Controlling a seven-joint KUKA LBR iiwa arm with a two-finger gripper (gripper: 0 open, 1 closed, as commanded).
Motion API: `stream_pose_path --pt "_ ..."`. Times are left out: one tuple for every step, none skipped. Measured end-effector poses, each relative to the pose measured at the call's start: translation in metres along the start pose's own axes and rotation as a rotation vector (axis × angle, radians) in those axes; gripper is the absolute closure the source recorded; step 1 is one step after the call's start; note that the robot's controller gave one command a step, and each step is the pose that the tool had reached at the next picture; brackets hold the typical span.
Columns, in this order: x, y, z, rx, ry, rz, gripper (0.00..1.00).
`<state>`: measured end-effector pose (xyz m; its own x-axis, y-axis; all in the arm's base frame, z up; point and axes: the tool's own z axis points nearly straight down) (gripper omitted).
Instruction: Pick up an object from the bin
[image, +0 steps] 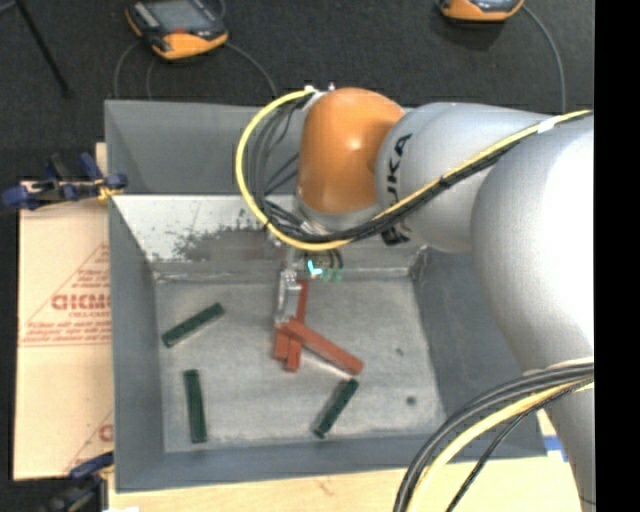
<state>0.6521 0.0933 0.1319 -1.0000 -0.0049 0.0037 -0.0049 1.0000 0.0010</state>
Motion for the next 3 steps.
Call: stream_pose_path --pt "-0.002 0.0 -0.005 -0.001 -0.008 0.001 0.0" --pt "0.01 -0.032 0.056 -0.005 -0.017 0.188 1.0" --pt "0.01 -0.032 0.056 -0.005 -0.017 0.189 1.0"
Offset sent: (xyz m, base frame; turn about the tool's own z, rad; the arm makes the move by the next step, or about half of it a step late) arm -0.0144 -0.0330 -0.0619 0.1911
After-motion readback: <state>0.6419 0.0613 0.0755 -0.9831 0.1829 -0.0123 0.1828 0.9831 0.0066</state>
